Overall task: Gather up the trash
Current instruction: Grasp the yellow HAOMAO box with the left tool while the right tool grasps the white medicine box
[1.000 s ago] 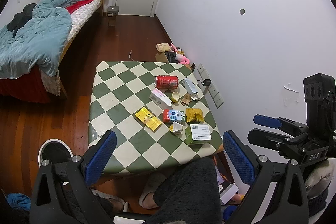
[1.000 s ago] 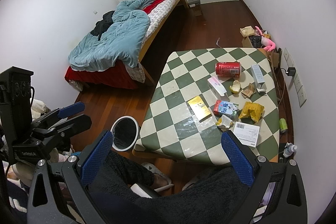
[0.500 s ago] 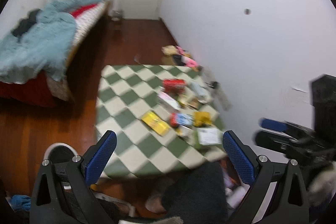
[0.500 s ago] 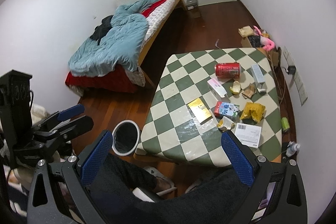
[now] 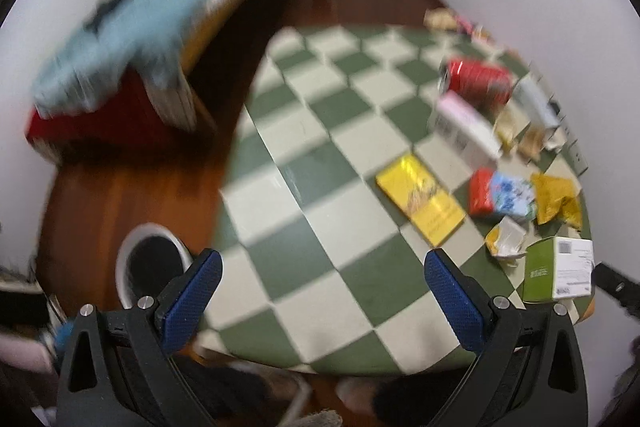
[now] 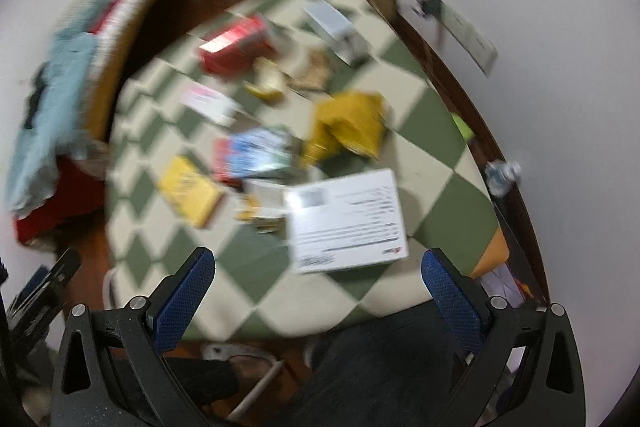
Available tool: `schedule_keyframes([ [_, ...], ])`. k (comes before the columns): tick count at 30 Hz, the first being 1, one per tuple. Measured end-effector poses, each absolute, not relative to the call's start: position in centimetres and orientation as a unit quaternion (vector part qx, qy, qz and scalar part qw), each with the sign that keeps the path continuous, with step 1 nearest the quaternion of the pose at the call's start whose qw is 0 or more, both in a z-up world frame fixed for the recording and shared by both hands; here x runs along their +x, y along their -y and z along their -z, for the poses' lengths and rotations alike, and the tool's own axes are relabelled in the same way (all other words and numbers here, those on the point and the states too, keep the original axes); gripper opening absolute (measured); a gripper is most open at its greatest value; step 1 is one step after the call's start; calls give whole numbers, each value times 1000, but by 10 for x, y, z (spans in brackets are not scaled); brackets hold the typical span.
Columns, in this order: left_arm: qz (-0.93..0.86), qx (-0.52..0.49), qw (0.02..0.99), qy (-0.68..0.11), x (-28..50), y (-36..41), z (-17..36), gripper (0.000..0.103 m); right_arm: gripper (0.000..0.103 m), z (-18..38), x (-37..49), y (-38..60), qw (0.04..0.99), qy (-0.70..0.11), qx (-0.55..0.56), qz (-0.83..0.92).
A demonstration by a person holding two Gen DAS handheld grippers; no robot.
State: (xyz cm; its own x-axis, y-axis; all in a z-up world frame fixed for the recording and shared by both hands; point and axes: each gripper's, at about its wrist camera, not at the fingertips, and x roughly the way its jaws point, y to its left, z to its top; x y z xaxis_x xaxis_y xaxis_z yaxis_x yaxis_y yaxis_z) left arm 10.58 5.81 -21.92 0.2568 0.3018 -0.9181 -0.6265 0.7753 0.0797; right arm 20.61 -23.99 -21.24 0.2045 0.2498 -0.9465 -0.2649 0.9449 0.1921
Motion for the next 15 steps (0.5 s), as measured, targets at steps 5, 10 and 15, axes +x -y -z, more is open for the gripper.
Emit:
schedule_keyframes([
  [5, -288, -206, 739, -574, 140, -67, 262, 103, 103, 260, 230, 238, 762, -632, -19, -141],
  [10, -277, -244, 707, -603, 180, -74, 292, 103, 102, 292, 239, 226, 744, -657, -53, -111],
  [15, -260, -291, 673, -628, 216, -76, 320, 103, 94, 294, 250, 238, 762, -641, -26, -90],
])
